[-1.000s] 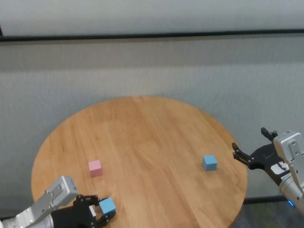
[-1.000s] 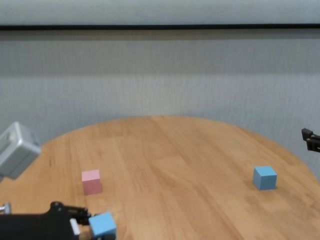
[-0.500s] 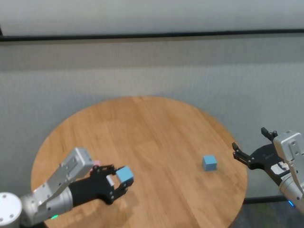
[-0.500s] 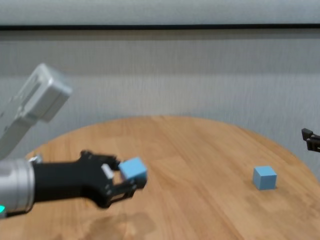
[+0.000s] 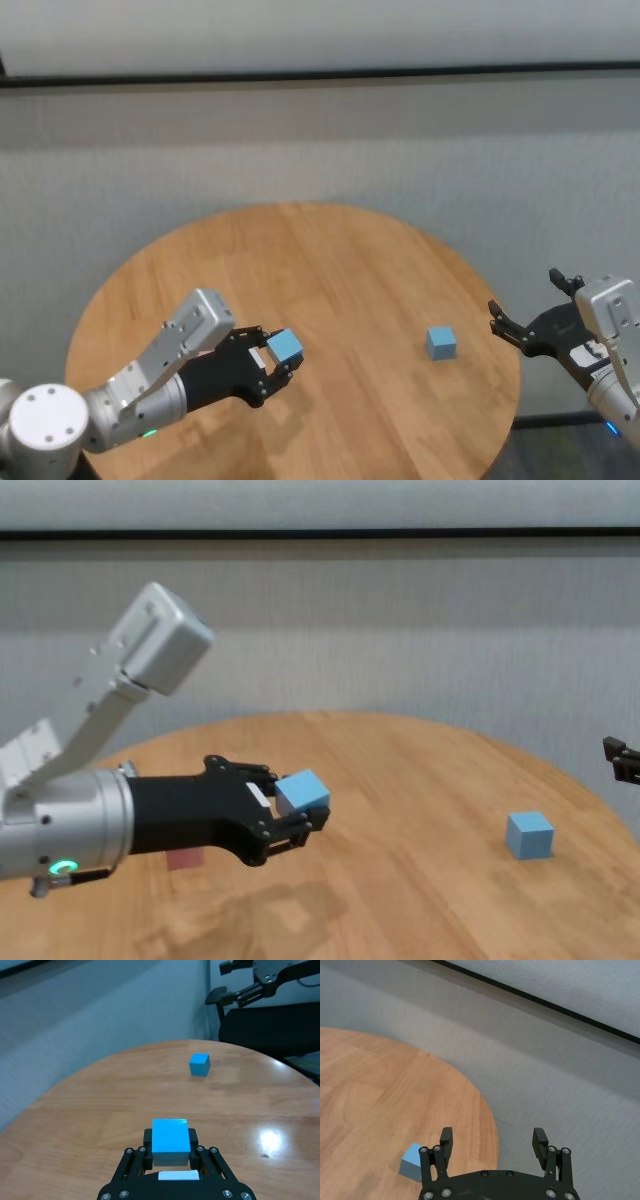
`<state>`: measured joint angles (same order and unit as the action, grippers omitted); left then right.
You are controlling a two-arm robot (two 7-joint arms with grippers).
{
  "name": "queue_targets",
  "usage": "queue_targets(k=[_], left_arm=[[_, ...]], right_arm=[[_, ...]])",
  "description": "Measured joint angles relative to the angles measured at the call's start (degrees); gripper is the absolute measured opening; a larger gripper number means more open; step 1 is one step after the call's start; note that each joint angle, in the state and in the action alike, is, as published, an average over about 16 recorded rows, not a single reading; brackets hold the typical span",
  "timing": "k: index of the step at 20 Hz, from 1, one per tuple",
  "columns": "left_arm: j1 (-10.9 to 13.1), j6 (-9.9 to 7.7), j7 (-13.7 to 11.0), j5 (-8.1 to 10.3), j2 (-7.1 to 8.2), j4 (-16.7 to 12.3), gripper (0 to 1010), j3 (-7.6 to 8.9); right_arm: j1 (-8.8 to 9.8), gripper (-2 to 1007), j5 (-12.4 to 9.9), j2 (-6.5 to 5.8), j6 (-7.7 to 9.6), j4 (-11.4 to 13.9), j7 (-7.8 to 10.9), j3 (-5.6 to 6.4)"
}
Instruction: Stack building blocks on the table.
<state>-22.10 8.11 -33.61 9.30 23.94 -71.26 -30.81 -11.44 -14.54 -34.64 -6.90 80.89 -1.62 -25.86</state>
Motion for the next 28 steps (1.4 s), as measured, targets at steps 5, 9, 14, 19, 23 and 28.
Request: queue_targets(k=[5, 9, 14, 19, 23, 28], left_arm=[[-1.3, -1.08, 0.9, -1.2, -2.01, 2.2, 397, -0.56], [-1.9, -1.8, 1.3, -1.81, -3.32, 3.6, 397, -0.94], [-2.4, -2.57, 1.3, -2.34, -4.57, 4.7, 397, -1.46], [-2.9, -2.77, 1.3, -2.94, -5.55, 5.8, 397, -2.05], [-3.5, -2.73, 1.2, -3.38, -6.41, 7.3, 397, -2.45], [-4.5, -2.67, 0.8, -3.52, -7.48, 9.5, 397, -2.73]], right_arm=[[0.0, 1001, 0.0, 0.0, 0.0, 0.0, 0.0, 0.0], [0.0, 1001, 0.0, 0.0, 0.0, 0.0, 0.0, 0.0], [0.0, 1001, 0.0, 0.0, 0.0, 0.0, 0.0, 0.0], [0.0, 1001, 0.0, 0.0, 0.0, 0.0, 0.0, 0.0], [0.0, 1001, 0.0, 0.0, 0.0, 0.0, 0.0, 0.0], [0.0, 1001, 0.0, 0.0, 0.0, 0.0, 0.0, 0.0]])
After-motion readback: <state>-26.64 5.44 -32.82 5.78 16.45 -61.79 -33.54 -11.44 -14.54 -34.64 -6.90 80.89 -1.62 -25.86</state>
